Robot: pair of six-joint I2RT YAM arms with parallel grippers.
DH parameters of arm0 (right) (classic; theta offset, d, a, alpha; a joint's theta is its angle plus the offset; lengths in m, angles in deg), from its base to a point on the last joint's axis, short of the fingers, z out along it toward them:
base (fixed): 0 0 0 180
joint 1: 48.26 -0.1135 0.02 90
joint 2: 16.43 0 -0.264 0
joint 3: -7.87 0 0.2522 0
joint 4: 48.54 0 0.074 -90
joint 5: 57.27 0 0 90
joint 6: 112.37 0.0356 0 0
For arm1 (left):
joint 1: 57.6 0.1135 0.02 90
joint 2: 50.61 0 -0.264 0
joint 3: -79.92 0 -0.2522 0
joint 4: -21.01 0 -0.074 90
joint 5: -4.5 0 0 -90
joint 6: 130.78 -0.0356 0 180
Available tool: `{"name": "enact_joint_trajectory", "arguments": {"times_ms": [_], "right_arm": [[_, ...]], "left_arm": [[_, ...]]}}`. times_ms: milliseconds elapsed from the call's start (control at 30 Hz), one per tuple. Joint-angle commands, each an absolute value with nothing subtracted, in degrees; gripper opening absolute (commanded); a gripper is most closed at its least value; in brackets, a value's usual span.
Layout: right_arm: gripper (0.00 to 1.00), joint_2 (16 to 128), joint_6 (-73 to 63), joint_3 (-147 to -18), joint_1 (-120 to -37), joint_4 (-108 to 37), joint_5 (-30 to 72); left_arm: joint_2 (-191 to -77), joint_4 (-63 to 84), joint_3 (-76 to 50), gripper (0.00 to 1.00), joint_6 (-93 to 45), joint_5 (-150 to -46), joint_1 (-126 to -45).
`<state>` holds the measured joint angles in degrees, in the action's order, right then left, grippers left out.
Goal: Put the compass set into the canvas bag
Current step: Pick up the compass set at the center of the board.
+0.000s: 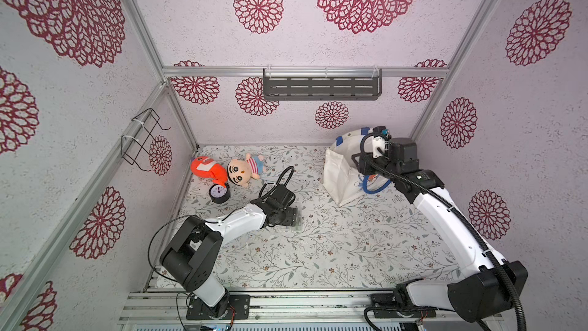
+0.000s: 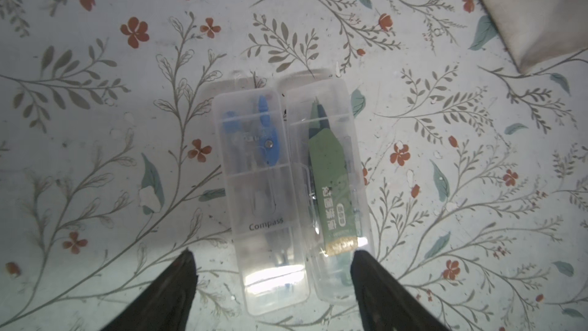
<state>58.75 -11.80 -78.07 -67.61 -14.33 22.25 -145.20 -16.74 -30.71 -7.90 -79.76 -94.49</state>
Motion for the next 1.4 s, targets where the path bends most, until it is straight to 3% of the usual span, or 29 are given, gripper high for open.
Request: {"name": "enact_joint_trajectory", "arguments": {"times_ms": [0,767,1367], "right_arm": [[0.49,57.4,-12.9,-75.5,-69.9,-16.7,20.2],[0.48,58.3,-12.2,-74.6,-71.3,-16.5,19.5],[0.48,57.8,-11.9,-75.5,-71.9,-15.9,19.3]], "left_arm": [[-147.4,-19.7,-28.6,0.80,-6.2,-79.0,-93.9],[-156.5,-23.6,-22.5,0.77,-6.7,-77.0,-91.9],[-157.4,-23.7,-24.2,0.68,-5.7,-76.2,-91.9]]}}
